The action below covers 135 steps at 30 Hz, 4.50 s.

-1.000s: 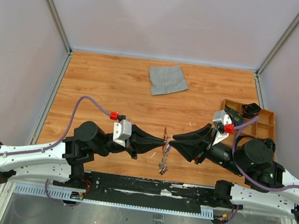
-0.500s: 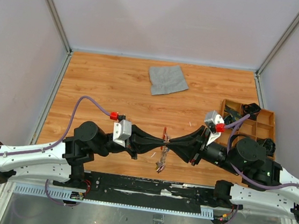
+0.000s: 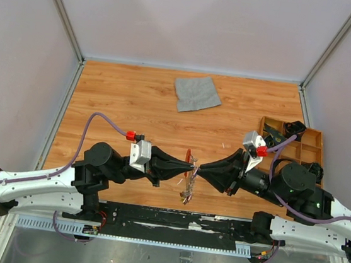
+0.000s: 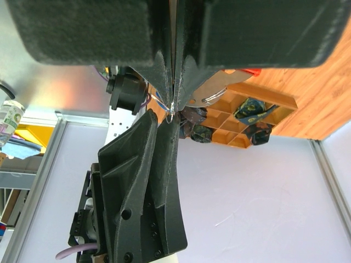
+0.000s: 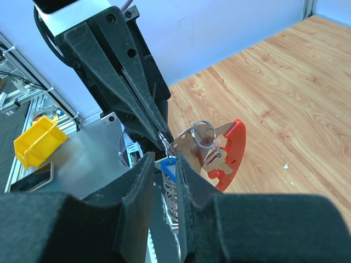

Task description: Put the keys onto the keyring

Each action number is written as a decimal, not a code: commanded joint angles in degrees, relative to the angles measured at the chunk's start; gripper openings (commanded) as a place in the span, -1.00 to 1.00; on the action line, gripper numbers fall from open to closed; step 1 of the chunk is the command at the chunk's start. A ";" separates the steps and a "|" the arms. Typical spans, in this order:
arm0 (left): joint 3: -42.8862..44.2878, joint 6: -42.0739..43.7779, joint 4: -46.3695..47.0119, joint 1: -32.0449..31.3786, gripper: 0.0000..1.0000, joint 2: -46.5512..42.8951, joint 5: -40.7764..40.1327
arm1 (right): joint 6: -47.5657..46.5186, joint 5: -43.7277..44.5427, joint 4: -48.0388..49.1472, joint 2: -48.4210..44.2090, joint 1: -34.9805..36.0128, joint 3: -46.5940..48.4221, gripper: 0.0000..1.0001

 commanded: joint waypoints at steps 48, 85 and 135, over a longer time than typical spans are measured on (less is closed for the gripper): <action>0.18 0.49 3.45 -0.40 -0.99 -1.62 -0.32 | 1.26 2.89 -7.77 3.73 -0.58 4.98 -0.77; 0.12 -2.28 7.95 -0.40 -0.99 -0.97 3.91 | -22.62 -11.53 -1.13 4.33 -0.58 5.82 -0.57; 3.68 1.65 -3.03 -0.40 -0.31 0.34 3.77 | -31.30 -4.82 -63.52 31.75 -0.58 49.79 -0.99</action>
